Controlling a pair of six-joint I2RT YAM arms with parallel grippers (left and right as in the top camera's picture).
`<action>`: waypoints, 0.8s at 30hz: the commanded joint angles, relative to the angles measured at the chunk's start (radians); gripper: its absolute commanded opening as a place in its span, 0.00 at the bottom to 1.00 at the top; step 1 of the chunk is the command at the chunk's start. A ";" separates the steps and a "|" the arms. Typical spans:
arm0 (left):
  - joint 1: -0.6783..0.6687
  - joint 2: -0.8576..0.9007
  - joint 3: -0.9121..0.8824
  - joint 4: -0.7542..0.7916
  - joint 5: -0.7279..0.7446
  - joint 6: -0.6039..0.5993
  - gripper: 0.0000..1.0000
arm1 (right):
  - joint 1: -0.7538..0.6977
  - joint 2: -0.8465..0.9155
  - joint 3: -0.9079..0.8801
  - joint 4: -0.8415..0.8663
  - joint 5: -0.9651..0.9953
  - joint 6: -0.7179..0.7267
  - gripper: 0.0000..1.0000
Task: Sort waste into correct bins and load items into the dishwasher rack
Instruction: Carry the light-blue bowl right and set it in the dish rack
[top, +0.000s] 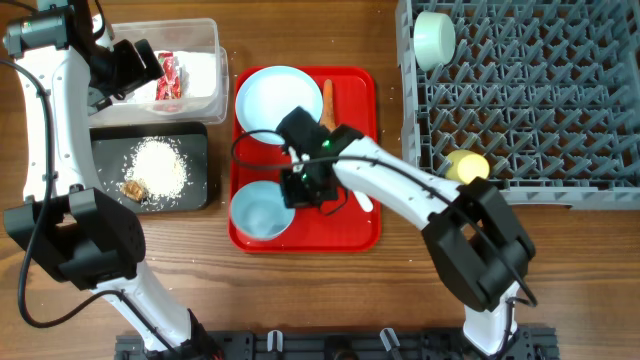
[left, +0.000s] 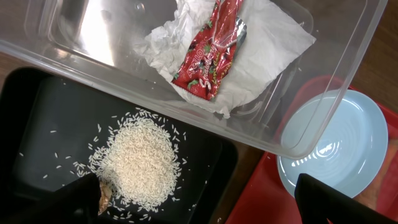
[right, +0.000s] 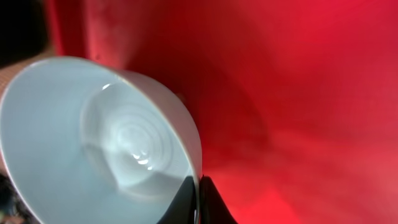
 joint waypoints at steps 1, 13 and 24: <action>-0.003 -0.016 0.016 0.003 0.002 -0.009 1.00 | -0.083 -0.116 0.074 -0.089 0.276 -0.060 0.04; -0.003 -0.016 0.016 0.003 0.002 -0.009 1.00 | -0.288 -0.481 0.082 -0.186 1.300 -0.087 0.04; -0.003 -0.016 0.016 0.003 0.002 -0.009 1.00 | -0.315 -0.242 0.064 0.042 1.619 -0.601 0.04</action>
